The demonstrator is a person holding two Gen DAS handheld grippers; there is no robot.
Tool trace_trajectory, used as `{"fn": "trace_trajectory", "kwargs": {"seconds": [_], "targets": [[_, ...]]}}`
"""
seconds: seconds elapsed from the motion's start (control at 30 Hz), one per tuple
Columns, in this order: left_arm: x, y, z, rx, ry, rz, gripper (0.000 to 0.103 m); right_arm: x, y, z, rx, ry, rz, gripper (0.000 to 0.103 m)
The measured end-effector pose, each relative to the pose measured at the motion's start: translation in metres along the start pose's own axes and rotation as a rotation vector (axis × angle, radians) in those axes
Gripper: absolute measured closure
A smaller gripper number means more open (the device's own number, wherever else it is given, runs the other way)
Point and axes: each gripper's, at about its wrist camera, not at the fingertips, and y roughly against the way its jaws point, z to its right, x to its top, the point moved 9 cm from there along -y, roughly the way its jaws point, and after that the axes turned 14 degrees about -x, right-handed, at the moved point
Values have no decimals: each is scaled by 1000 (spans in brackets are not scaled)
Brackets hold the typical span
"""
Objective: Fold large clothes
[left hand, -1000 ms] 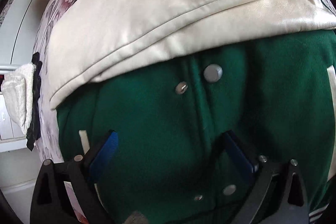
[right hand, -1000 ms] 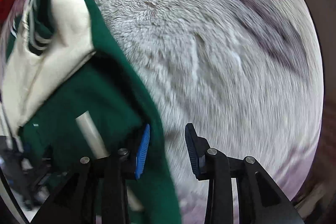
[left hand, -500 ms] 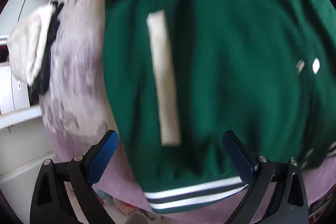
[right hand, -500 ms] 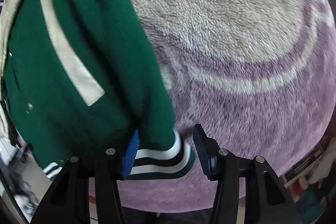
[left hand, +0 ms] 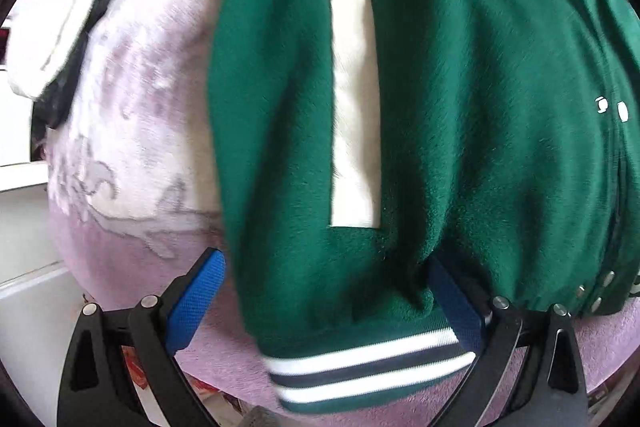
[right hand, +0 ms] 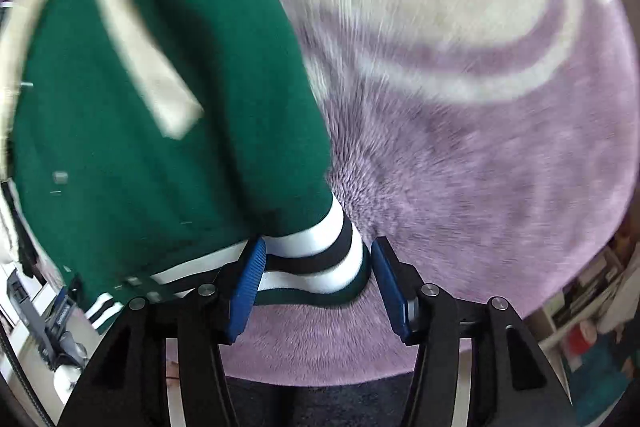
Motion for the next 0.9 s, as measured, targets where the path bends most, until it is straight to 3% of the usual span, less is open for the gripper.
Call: {"fn": "trace_trajectory", "kwargs": {"seconds": [0.13, 0.23, 0.27, 0.33, 0.43, 0.53, 0.6, 0.67, 0.73, 0.83, 0.9], "targets": [[4, 30, 1, 24, 15, 78, 0, -2, 50, 23, 28, 25, 92, 45], [13, 46, 12, 21, 39, 115, 0, 11, 52, 31, 59, 35, 110, 46], [16, 49, 19, 33, 40, 129, 0, 32, 46, 32, 60, 25, 103, 55], [19, 53, 42, 36, 48, 142, 0, 37, 24, 32, 116, 5, 61, 81], [17, 52, 72, 26, 69, 141, 0, 40, -3, 33, 106, 49, 25, 81], [3, 43, 100, 13, 122, 99, 0, 32, -1, 43, 93, 178, -40, 80], [-5, 40, 117, -6, 152, 92, 0, 27, 12, 45, 111, 272, -62, 74], [-11, 35, 141, -32, 173, 79, 0, 24, 26, 62, 166, 292, -64, 56], [-8, 30, 166, -36, 170, 83, 0, 39, 40, 85, 189, 272, -43, 55], [3, 12, 186, 64, 128, 94, 0, 69, 43, 111, 286, 200, -33, 55], [4, -6, 186, 142, 109, 65, 0, 94, 52, 105, 340, 161, -34, 55]]}}
